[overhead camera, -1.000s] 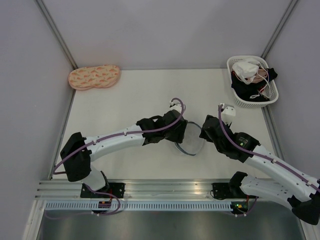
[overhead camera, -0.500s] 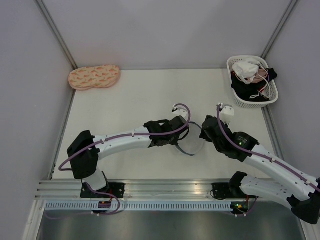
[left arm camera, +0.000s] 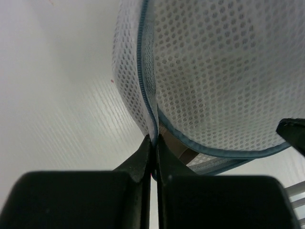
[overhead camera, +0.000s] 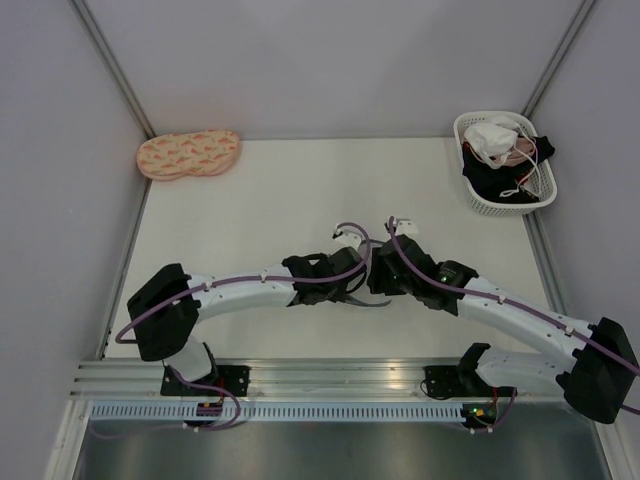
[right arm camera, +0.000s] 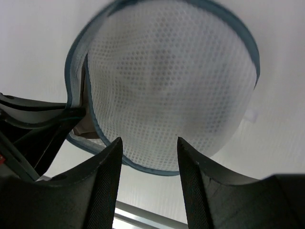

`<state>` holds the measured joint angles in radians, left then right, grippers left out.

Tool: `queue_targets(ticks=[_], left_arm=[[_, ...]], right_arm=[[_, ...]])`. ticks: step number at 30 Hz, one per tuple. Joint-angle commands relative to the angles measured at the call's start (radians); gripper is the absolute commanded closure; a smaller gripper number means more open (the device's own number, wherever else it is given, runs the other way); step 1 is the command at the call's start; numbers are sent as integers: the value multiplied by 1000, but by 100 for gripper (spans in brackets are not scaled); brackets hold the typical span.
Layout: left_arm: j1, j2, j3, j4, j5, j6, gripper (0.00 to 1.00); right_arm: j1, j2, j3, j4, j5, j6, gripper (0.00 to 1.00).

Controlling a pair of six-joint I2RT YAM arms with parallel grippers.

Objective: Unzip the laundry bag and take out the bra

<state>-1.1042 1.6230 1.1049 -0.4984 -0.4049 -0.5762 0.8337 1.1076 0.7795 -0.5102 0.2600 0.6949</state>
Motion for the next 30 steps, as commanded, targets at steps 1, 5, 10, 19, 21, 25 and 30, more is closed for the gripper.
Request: queue_targets(ticks=[1, 5, 10, 19, 21, 25, 30], left_arm=[[9, -81, -112, 154, 75, -76, 98], [35, -193, -313, 443, 239, -169, 98], [63, -333, -510, 736, 291, -228, 98], [76, -482, -603, 840, 245, -251, 98], [78, -489, -620, 865, 244, -260, 98], [83, -470, -639, 903, 253, -283, 98], [86, -430, -640, 928, 271, -301, 98]], right_arm=[[-1, 8, -9, 101, -99, -32, 44], [-1, 31, -23, 130, -119, -35, 43], [-1, 32, -31, 150, -153, -35, 43], [2, 26, -17, 136, -185, -20, 40], [2, 11, -5, 107, -176, -26, 37], [4, 9, 0, 90, -176, -32, 31], [36, 27, -16, 143, -191, -11, 30]])
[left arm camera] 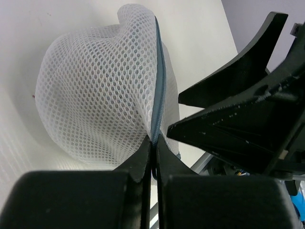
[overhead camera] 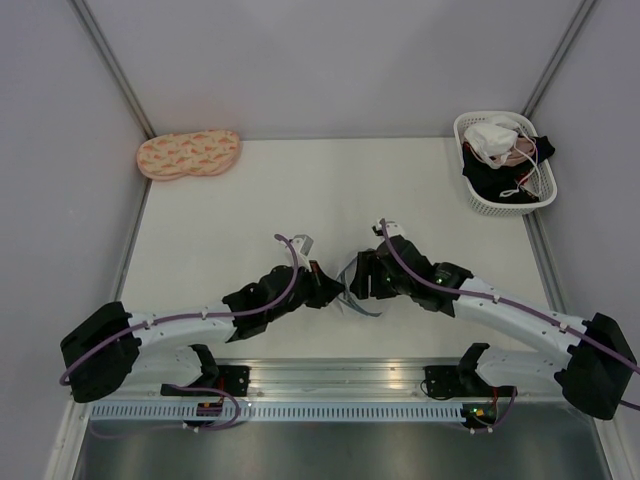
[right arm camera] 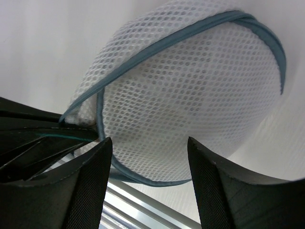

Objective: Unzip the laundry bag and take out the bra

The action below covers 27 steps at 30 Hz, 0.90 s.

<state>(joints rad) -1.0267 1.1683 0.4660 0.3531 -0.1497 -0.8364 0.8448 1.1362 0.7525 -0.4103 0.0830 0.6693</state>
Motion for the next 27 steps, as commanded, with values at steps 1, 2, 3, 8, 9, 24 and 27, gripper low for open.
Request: queue_targets(ticks=[1, 2, 3, 8, 9, 24, 27], left_arm=[[8, 28, -4, 83, 18, -43, 98], [8, 31, -7, 89, 18, -46, 98], [10, 31, -12, 96, 16, -50, 98], [14, 11, -30, 144, 10, -52, 98], [16, 1, -35, 152, 10, -53, 98], [27, -98, -70, 141, 19, -69, 98], [28, -110, -72, 126, 16, -63, 98]], right_arm=[[34, 3, 13, 53, -14, 24, 30], [46, 8, 16, 60, -11, 27, 30], [72, 28, 28, 70, -5, 30, 30], [149, 103, 61, 96, 33, 55, 30], [161, 109, 62, 96, 38, 58, 30], [185, 142, 177, -212, 465, 148, 68], [186, 143, 189, -260, 518, 162, 76]])
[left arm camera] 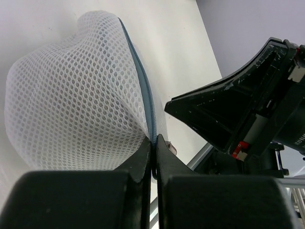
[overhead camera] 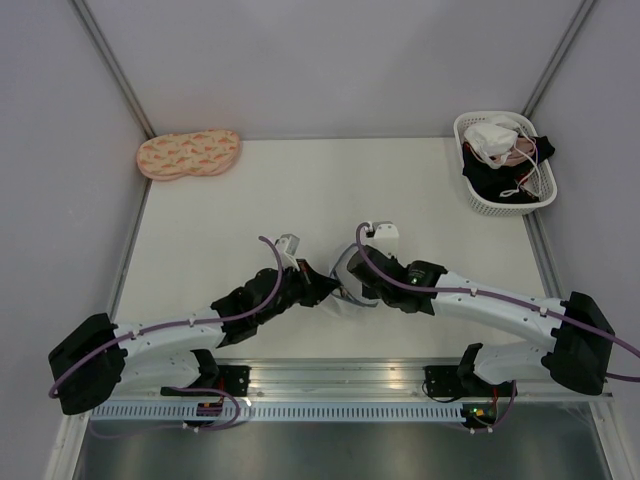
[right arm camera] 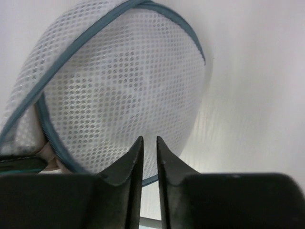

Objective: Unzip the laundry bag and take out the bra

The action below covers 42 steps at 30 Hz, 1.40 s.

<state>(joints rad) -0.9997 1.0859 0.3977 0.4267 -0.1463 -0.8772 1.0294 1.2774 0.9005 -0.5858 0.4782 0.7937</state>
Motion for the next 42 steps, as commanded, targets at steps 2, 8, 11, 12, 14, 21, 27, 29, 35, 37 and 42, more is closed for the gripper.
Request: queue_targets(ticks=[2, 8, 11, 12, 14, 21, 27, 29, 35, 37, 42], left_arm=[[1, -40, -8, 49, 11, -23, 98], [6, -50, -17, 32, 1, -29, 98], [10, -52, -20, 26, -1, -32, 98], [10, -52, -19, 27, -1, -34, 98], [12, -50, -16, 27, -2, -32, 98], [15, -61, -5, 21, 1, -29, 98], [22, -95, -14, 6, -4, -31, 98], [24, -101, -14, 6, -6, -34, 98], [27, -101, -13, 11, 4, -40, 98], [27, -110, -14, 11, 5, -42, 98], [33, -138, -25, -14, 4, -36, 98]], right_arm=[[0, -9, 40, -91, 135, 39, 82], [0, -91, -3, 56, -41, -49, 72], [6, -138, 5, 89, -147, -79, 44], [11, -144, 11, 92, -182, -85, 40], [21, -150, 26, 96, -208, -106, 37], [31, -82, 23, 109, -219, -123, 45], [31, -49, 6, 132, -217, -134, 56], [31, -35, 0, 149, -242, -134, 57], [37, 17, -9, 188, -263, -134, 65], [38, 36, -11, 192, -248, -133, 75], [38, 37, 9, 121, -143, -116, 100]])
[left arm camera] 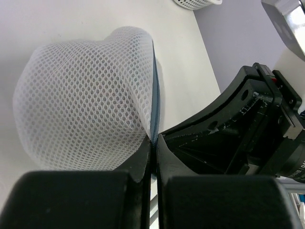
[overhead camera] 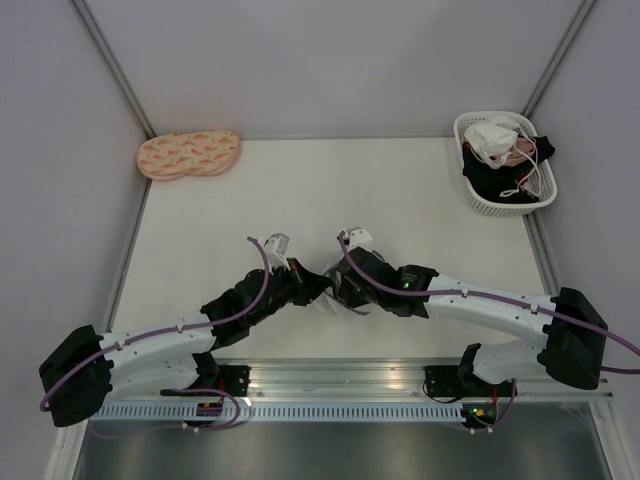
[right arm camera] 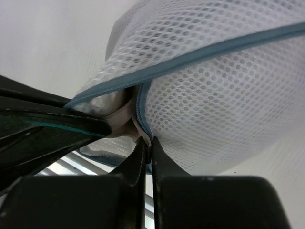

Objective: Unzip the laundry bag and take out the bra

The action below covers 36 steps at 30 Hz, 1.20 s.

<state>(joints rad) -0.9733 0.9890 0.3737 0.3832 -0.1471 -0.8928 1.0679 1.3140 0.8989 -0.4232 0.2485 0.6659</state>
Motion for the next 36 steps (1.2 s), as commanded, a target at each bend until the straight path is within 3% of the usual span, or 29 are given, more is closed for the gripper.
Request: queue_targets(ticks=[1, 8, 16, 17, 18, 20, 21, 24, 28, 31, 36], left_arm=[[10, -52, -5, 26, 1, -20, 98], [16, -130, -39, -58, -35, -8, 98], [35, -159, -59, -101, -37, -9, 98], [35, -159, -61, -101, -37, -11, 98], [33, -159, -61, -102, -34, -11, 98], [33, -159, -64, -102, -32, -12, 98], [35, -159, -64, -104, -32, -14, 98], [33, -162, -62, -109, -32, -14, 98], [35, -168, -64, -113, -34, -15, 98], [35, -170, -65, -112, -34, -17, 98], [35, -170, -68, -110, -34, -18, 98]], right_arm=[[0, -13, 24, -90, 148, 18, 100], [-2, -153, 77, -365, 458, 182, 99], [-12, -300, 58, -512, 600, 348, 98], [-19, -306, 55, -520, 604, 368, 95], [-26, -309, 51, -540, 607, 377, 76], [-54, -300, 51, -560, 607, 399, 54], [-65, -288, 49, -574, 603, 396, 30], [-88, -257, 57, -603, 597, 412, 5], [-89, -277, 60, -542, 543, 356, 2], [-89, -354, 0, -300, 360, 183, 4], [-89, -360, -52, -65, 148, 92, 7]])
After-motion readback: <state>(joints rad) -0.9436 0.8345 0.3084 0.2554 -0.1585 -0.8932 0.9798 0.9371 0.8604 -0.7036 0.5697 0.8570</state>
